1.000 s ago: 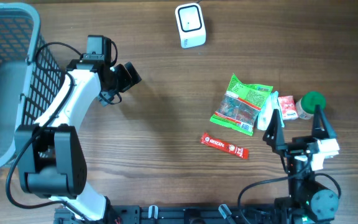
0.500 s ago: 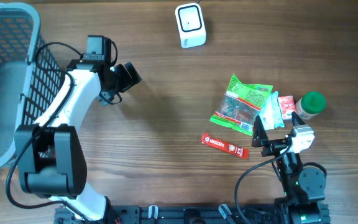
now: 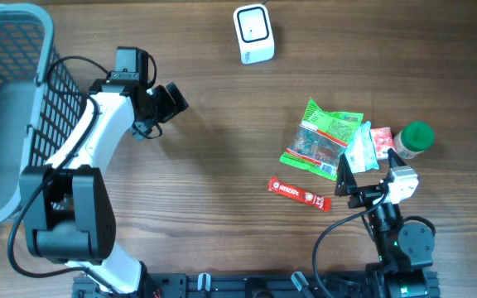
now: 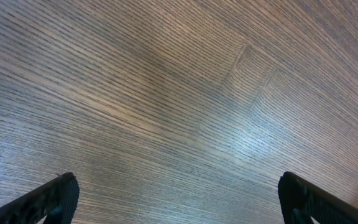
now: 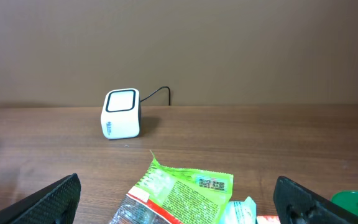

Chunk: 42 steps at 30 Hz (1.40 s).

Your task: Scan the item barcode

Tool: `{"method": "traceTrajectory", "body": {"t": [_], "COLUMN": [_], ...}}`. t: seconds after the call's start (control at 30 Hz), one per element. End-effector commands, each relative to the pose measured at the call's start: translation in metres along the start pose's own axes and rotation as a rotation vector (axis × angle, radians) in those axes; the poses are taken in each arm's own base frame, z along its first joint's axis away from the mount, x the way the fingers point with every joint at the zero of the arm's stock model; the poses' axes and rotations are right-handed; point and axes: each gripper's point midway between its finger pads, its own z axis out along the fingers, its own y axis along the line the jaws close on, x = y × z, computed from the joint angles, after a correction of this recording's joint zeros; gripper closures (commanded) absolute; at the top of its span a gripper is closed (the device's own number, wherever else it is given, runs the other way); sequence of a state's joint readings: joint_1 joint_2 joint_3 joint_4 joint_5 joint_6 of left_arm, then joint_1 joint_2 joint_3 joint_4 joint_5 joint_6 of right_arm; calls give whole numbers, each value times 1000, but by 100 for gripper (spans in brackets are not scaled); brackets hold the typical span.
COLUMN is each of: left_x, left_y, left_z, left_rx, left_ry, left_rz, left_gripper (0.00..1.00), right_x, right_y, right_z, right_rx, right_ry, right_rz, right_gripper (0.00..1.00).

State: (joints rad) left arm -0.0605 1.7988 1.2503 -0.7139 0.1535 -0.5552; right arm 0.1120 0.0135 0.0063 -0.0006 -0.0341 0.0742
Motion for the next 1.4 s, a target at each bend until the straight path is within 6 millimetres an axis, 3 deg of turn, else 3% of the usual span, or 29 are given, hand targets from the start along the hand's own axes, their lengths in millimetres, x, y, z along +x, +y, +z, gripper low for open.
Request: {"method": "traceTrajectory", "body": {"t": [0.0,0.77,0.87,1.0,1.03,1.13,1.17,1.27,1.37], "left_x": [-11,-15,-24,-39,-44,-60,-63,-60,-35], "left_y": [-3,0,-12,-44,-51,-70,-75,-75,-62], "left_z": [-12,-13,-14,-23,-32,-94,-132,-222,-311], "left_rx": [14,-8,46,202,234,327,358,411,473], "left_ry": [-42,-63,-98,-148,-177,-339,-426,-643,-839], "left_rz": [-1,-1,8,40,48,86,117,155,155], "left_gripper": [0,0,0,0,0,0,0,0,0], "right_x": [-2,-2,-2,-2,-2,-2,-2,-2,-2], "right_y": [2,2,2,2,2,2,2,2,2], "right_z": [-1,-1,-1,-1,-1,-1,-1,-1,-1], "right_rx": [-15,-15,-15,-15,-15,-15,-15,-15,-15], "right_ry": [-9,-9,-9,-9,-9,-9,-9,-9,-9], "right_rz": [6,6,6,6,6,6,7,6,6], "right_gripper": [0,1,0,0,0,0,0,0,0]}}
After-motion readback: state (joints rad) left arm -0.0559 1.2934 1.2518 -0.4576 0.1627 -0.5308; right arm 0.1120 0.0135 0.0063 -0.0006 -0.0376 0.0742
